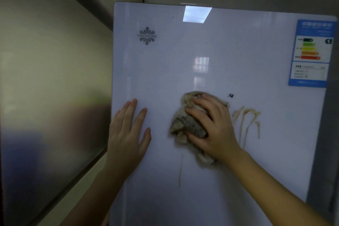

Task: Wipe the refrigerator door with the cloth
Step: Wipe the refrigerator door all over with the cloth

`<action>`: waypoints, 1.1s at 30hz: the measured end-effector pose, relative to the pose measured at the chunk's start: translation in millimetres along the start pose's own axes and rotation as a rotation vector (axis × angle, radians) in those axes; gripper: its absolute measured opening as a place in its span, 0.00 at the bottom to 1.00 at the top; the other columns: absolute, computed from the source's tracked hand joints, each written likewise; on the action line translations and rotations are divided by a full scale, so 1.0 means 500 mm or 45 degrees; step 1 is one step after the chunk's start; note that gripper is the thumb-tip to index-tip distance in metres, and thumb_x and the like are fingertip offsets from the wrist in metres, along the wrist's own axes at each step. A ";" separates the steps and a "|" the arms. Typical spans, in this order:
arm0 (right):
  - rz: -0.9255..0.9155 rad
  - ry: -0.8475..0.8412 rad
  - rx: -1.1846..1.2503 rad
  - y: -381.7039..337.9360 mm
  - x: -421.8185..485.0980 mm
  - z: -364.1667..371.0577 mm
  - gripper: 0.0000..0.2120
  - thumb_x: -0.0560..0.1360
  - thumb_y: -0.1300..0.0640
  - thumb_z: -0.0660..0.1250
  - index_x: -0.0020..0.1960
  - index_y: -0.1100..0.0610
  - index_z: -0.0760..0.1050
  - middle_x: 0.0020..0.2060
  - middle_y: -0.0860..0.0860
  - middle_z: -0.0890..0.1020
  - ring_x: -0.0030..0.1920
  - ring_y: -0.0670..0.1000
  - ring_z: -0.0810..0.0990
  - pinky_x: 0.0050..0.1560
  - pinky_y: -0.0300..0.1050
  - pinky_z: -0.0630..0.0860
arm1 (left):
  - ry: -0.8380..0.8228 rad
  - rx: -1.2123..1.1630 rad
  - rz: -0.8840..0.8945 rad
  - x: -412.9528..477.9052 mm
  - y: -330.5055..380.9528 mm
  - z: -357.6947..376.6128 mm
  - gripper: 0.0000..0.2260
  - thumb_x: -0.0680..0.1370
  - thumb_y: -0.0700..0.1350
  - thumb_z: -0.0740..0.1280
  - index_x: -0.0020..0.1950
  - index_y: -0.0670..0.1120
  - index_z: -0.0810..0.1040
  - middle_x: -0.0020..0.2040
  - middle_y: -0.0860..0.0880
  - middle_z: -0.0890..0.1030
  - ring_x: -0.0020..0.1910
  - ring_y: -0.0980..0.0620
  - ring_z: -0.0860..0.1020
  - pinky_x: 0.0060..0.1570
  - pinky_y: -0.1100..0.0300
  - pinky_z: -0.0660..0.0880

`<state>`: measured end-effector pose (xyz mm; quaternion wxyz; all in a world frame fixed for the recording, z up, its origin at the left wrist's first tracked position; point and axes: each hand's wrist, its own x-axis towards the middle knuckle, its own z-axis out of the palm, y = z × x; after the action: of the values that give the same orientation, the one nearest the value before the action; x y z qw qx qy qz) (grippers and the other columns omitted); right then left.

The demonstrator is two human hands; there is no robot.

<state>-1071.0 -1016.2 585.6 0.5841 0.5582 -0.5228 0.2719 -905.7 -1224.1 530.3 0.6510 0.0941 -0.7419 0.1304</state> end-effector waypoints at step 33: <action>0.501 0.273 0.022 -0.007 -0.035 -0.018 0.23 0.74 0.48 0.74 0.64 0.60 0.80 0.67 0.58 0.74 0.73 0.60 0.70 0.72 0.64 0.68 | 0.004 0.016 0.014 0.002 -0.005 0.001 0.24 0.81 0.51 0.63 0.75 0.42 0.72 0.78 0.39 0.67 0.78 0.39 0.65 0.74 0.40 0.65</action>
<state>-1070.2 -1003.9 569.8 0.5672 0.4183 -0.5540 0.4431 -905.3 -1226.7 531.5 0.6509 0.0939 -0.7404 0.1389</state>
